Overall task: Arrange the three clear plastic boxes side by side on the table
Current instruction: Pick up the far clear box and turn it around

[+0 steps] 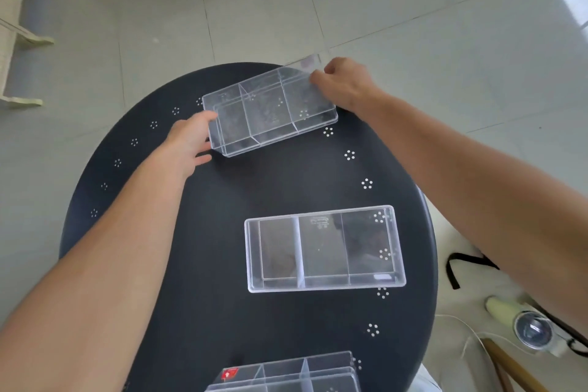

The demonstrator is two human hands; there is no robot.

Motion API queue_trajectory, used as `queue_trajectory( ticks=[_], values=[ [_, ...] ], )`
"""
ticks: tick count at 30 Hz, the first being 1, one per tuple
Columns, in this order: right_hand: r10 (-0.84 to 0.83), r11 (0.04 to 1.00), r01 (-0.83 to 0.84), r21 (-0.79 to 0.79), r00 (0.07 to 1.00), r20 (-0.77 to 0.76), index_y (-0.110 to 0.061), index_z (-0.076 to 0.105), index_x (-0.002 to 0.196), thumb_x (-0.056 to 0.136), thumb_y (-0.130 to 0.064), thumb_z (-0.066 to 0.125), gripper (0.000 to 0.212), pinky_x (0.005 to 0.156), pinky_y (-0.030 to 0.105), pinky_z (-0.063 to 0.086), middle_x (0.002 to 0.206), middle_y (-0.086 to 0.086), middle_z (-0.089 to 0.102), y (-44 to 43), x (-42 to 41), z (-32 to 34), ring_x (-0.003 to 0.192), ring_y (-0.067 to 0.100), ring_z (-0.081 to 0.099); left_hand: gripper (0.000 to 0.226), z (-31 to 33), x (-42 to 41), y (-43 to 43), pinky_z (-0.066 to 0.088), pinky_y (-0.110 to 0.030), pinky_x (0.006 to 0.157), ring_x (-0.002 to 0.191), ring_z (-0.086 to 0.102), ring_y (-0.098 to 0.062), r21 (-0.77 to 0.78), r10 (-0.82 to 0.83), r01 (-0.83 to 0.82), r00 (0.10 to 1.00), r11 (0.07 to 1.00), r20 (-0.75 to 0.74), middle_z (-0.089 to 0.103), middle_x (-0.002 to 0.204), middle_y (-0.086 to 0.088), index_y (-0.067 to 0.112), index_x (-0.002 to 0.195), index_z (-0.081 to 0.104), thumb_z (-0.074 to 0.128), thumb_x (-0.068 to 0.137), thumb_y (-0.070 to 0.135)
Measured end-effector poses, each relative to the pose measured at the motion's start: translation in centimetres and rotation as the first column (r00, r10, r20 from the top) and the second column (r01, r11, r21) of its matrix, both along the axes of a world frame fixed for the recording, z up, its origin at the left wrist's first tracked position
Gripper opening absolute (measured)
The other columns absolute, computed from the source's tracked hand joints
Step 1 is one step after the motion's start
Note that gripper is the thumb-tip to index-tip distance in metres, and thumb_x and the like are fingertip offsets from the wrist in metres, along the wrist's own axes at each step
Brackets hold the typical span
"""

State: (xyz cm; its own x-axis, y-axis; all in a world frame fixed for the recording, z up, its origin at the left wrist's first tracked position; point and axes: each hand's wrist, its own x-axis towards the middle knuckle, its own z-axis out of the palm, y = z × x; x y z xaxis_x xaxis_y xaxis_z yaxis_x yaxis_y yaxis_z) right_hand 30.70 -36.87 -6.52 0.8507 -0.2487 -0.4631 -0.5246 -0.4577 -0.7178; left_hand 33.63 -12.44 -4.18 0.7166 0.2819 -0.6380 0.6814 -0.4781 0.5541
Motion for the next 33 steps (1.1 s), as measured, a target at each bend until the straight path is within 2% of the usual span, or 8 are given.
queue_trajectory(
  ticks=[7,13,16,19,22,24,29,33],
  values=[
    [0.023,1.0,-0.023,0.011,1.0,0.013,-0.014,0.048,0.095,0.09,-0.03,0.049,0.016,0.07,0.026,0.036,0.097,0.007,0.052,-0.1,-0.2,0.4,0.087,0.024,0.046,0.056,-0.1,-0.4,-1.6,0.048,-0.034,0.077,0.109,0.061,-0.02,-0.07,0.047,-0.045,0.998,0.997,0.034,0.058,0.127,-0.004,0.016,0.131,0.053,0.06,0.079,0.034],
    [-0.196,0.969,0.168,0.179,0.969,0.153,-0.014,0.058,0.115,0.088,-0.04,0.052,0.038,0.079,0.028,0.042,0.111,0.003,0.062,-0.4,-1.6,1.6,0.102,0.019,0.056,0.029,2.0,-1.6,-2.6,0.05,-0.034,0.079,0.089,0.065,-0.016,-0.229,0.101,-0.07,0.987,0.971,0.129,0.067,0.096,0.003,0.021,0.104,0.063,0.048,0.089,0.04],
    [-0.274,0.952,0.23,0.201,0.934,0.23,-0.013,0.057,0.109,0.093,-0.044,0.047,0.037,0.075,0.026,0.038,0.102,0.0,0.061,-0.2,-2.8,1.8,0.096,0.016,0.054,0.024,2.4,-2.5,-3.3,0.047,-0.028,0.071,0.084,0.063,-0.011,-0.206,0.09,-0.046,0.973,0.977,0.211,0.065,0.094,0.007,0.028,0.089,0.059,0.044,0.095,0.046],
    [-0.336,0.939,0.295,0.174,0.894,0.297,-0.008,0.057,0.108,0.096,-0.038,0.046,0.034,0.074,0.025,0.032,0.103,0.001,0.061,0.2,-4.0,1.9,0.094,0.016,0.05,0.023,2.2,-3.3,-3.4,0.051,-0.023,0.06,0.074,0.061,-0.01,-0.144,0.048,-0.007,0.958,0.99,0.283,0.061,0.082,0.006,0.025,0.078,0.056,0.048,0.096,0.036],
    [-0.359,0.933,0.323,0.159,0.874,0.326,-0.009,0.057,0.105,0.09,-0.028,0.051,0.025,0.071,0.024,0.033,0.109,0.002,0.064,0.6,-5.0,1.8,0.097,0.018,0.056,0.014,1.7,-3.6,-2.7,0.05,-0.026,0.068,0.083,0.063,-0.016,-0.113,0.004,0.032,0.952,0.993,0.306,0.063,0.091,0.0,0.018,0.086,0.059,0.053,0.09,0.03],
    [-0.349,0.936,0.308,0.172,0.874,0.337,-0.012,0.054,0.098,0.084,-0.026,0.053,0.02,0.067,0.025,0.041,0.107,0.003,0.067,0.8,-5.7,1.5,0.094,0.019,0.064,0.01,1.6,-4.0,-2.1,0.049,-0.025,0.068,0.079,0.061,-0.016,-0.131,-0.013,0.056,0.951,0.99,0.309,0.059,0.09,-0.003,0.02,0.079,0.054,0.054,0.088,0.025],
    [-0.358,0.93,0.3,0.212,0.869,0.341,-0.016,0.047,0.092,0.081,-0.018,0.058,0.016,0.057,0.026,0.047,0.081,-0.008,0.064,1.7,-7.7,1.2,0.093,0.017,0.068,0.015,1.2,-4.7,-0.6,0.047,-0.034,0.079,0.08,0.058,-0.022,-0.077,-0.042,0.069,0.953,0.995,0.301,0.059,0.088,-0.009,0.02,0.074,0.05,0.057,0.067,0.031],
    [-0.342,0.935,0.282,0.213,0.876,0.342,-0.015,0.047,0.097,0.084,-0.021,0.054,0.016,0.058,0.02,0.042,0.098,-0.001,0.063,1.5,-7.6,1.4,0.093,0.015,0.066,0.031,2.0,-5.0,-0.9,0.049,-0.04,0.087,0.087,0.062,-0.023,-0.011,-0.061,0.066,0.966,0.998,0.251,0.065,0.096,-0.005,0.015,0.092,0.058,0.053,0.067,0.034]
  ],
)
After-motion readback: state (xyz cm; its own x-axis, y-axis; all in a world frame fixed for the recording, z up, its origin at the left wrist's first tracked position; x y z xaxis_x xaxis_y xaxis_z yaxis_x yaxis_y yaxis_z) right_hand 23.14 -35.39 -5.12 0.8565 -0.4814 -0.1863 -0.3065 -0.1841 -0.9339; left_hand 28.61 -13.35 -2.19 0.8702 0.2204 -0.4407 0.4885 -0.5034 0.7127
